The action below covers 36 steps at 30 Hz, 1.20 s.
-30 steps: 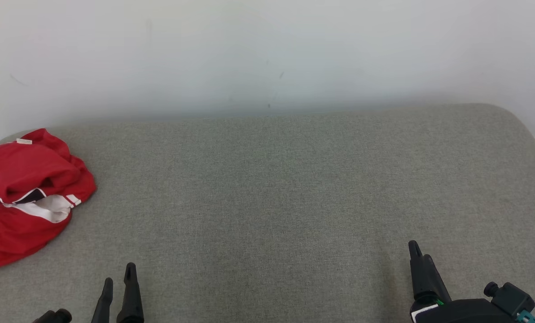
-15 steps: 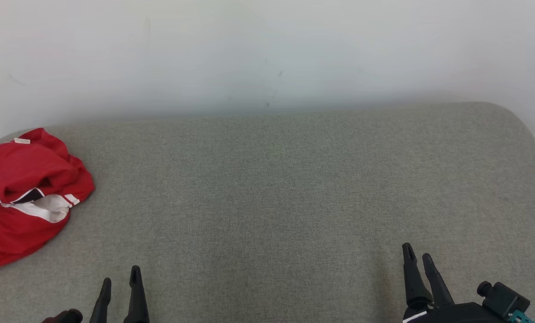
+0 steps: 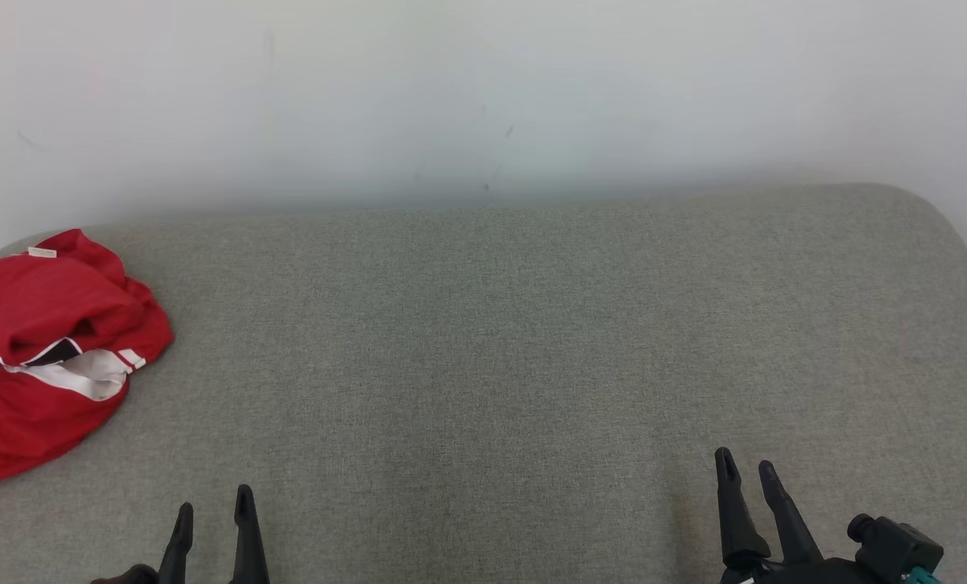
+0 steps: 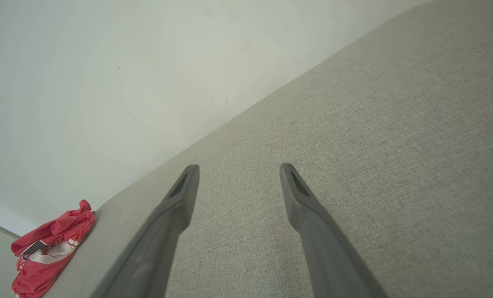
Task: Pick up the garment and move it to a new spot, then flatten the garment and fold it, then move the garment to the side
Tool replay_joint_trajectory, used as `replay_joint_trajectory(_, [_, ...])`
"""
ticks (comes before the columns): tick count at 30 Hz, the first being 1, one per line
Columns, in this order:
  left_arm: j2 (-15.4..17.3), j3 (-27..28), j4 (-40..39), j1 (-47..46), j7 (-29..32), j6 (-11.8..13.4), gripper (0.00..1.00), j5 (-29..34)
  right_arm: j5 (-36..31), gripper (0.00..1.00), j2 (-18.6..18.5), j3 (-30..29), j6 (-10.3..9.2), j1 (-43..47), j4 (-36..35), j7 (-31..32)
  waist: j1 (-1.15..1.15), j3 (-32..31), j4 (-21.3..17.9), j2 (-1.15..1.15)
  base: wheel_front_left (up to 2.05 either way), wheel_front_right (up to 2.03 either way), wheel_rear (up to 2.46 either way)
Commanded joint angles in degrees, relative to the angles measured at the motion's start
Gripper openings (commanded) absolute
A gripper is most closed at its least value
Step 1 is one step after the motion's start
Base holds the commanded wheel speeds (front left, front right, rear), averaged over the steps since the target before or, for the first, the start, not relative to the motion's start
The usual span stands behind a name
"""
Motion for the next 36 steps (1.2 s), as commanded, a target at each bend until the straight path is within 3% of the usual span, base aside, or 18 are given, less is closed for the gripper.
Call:
replay_joint_trajectory(1, [0.33,0.04,-0.62,0.54,-0.68,0.13,1.0,1.66,-1.57,1.0,-0.08,0.26,-0.08,0.08,-0.47,-0.64,0.0,-0.01,0.04,0.0,0.0,0.0,0.0])
replay_joint_trajectory(18, [0.37,0.34,-0.98,1.97,-2.85,-1.76,1.0,9.63,-9.6,1.0,-0.08,1.24,-0.09,1.18,-0.37,-2.77,0.0,-0.07,0.28,0.0,0.0,0.0,0.0])
replay_joint_trajectory(36, [0.41,0.78,-1.24,3.04,-4.76,-1.48,1.0,16.56,-16.25,1.0,-0.09,2.2,-0.11,1.56,-0.37,-4.66,0.0,0.07,0.32,0.0,0.0,0.0,0.0])
